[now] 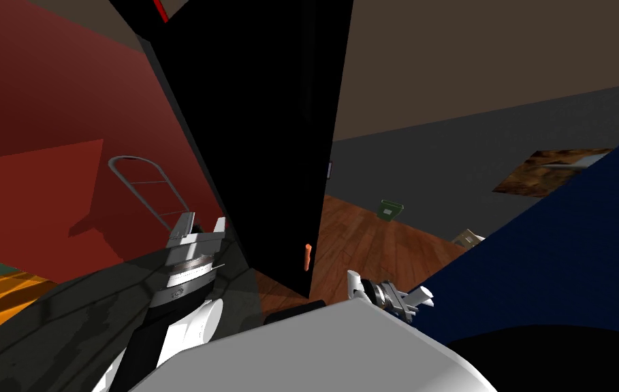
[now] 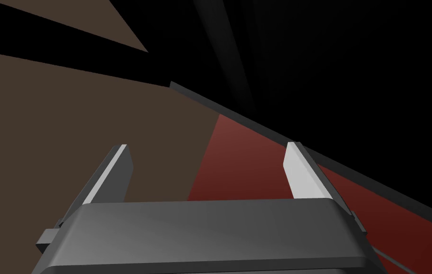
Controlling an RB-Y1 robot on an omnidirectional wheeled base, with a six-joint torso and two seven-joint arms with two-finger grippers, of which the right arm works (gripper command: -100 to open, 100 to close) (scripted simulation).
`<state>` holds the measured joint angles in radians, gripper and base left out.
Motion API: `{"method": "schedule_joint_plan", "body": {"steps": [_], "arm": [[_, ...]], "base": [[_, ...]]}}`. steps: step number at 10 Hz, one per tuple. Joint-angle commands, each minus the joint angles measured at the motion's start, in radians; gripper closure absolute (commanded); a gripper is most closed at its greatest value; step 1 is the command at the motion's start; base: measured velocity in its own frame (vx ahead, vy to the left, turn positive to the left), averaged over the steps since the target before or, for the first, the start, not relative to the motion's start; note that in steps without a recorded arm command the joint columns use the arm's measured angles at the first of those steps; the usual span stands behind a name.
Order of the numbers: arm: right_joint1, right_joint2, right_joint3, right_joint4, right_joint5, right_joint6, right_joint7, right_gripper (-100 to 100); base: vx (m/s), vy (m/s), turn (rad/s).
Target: Push the door open
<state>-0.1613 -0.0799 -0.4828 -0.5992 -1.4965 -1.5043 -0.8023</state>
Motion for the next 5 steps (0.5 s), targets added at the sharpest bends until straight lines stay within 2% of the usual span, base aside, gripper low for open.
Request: {"method": "schedule_joint_plan", "body": {"steps": [1, 2, 3, 4, 5], "arm": [[0.021, -0.007, -0.027, -0.024, -0.031, -0.021, 0.009, 100], [0.023, -0.011, -0.044, -0.022, -0.051, -0.036, 0.009, 100], [0.023, -0.011, -0.044, -0.022, -0.051, -0.036, 0.009, 100], [0.025, -0.017, -0.067, -0.019, -0.079, -0.056, 0.009, 100], [0.025, -0.017, -0.067, -0.019, -0.079, -0.056, 0.009, 100]], "base": [[-0.035, -0.208, 0.147], [-0.045, -0.194, 0.139], [-0.029, -0.137, 0.044], [-0.005, -0.164, 0.116], [-0.001, -0.127, 0.067]]}}
